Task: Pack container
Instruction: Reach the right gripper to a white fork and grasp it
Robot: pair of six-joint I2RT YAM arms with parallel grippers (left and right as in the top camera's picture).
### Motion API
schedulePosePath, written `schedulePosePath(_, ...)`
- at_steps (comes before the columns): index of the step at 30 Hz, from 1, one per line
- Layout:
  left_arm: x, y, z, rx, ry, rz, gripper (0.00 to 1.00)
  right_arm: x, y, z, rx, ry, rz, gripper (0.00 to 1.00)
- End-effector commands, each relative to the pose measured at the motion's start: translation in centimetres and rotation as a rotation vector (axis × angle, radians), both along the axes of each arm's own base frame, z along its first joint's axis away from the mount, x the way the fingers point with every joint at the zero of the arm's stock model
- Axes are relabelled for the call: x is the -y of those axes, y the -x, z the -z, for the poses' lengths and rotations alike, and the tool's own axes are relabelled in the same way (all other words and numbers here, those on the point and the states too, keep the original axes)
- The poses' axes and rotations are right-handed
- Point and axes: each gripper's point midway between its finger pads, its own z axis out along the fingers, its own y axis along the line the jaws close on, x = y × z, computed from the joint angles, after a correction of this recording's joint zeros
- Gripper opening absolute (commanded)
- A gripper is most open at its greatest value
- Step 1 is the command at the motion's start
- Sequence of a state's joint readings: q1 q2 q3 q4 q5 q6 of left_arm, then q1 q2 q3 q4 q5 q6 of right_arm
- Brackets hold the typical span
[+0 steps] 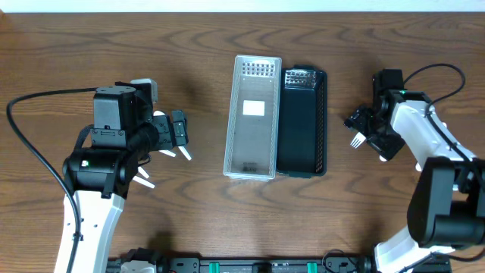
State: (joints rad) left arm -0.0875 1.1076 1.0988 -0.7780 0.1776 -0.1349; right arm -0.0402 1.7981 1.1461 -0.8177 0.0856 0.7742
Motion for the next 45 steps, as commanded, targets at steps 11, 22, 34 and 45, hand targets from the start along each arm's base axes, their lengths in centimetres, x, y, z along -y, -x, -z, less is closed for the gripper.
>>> schedulePosePath(11, 0.0, -0.3, -0.9, 0.019, 0.012, -0.007, 0.98, -1.3, -2.5, 2.8, 0.035, -0.043, -0.029, 0.99)
schedulePosePath(22, 0.0, -0.4, -0.9, 0.019, 0.012, -0.007, 0.98, -1.4, -2.8, 2.9, 0.049, -0.02, -0.06, 0.99)
schedulePosePath(34, 0.0, -0.4, -0.9, 0.019, 0.012, -0.007, 0.98, -1.1, -0.9, 4.6, 0.011, -0.004, -0.056, 0.99)
schedulePosePath(45, 0.0, -0.4, -0.9, 0.019, 0.012, -0.007, 0.98, -1.2, -0.8, 4.6, 0.008, -0.012, -0.057, 0.73)
